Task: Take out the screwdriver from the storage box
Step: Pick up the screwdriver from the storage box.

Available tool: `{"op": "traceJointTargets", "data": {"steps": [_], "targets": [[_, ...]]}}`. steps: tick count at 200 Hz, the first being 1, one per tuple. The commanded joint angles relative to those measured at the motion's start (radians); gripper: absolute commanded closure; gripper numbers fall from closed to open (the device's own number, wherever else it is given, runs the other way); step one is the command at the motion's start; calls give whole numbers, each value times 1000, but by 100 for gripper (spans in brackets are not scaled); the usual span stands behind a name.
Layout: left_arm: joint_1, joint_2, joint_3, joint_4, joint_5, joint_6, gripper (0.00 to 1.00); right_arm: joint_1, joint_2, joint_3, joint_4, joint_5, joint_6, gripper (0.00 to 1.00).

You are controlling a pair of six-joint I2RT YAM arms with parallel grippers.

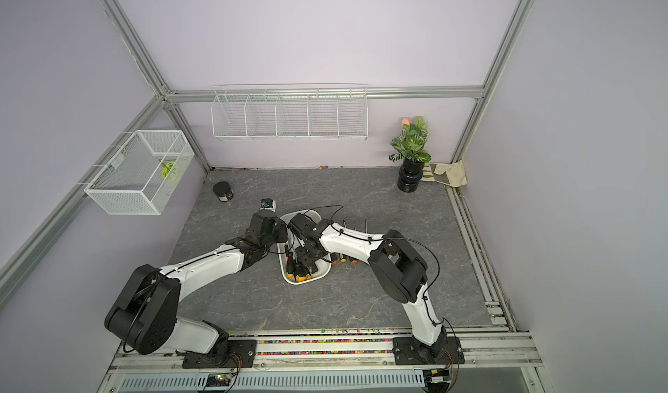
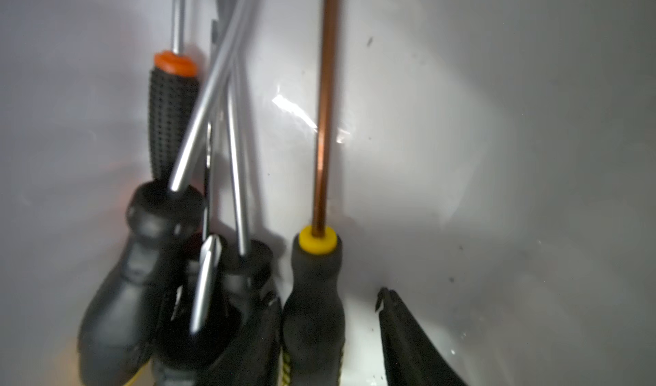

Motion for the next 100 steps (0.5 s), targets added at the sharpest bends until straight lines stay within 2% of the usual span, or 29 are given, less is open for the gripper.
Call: {"op": "traceJointTargets", "data": {"steps": [1,43,100], "targets": [[-3,-8,-2,16,2,2,100,-13,58,44,-80,6,-33,52],[-3,-3,-2,19,-1,5,100,-23,59,45,-83,4,-33,57],[-3,6,-1,21,-2,7,100,-30,31,28,-69,-20,-27,90]]}}
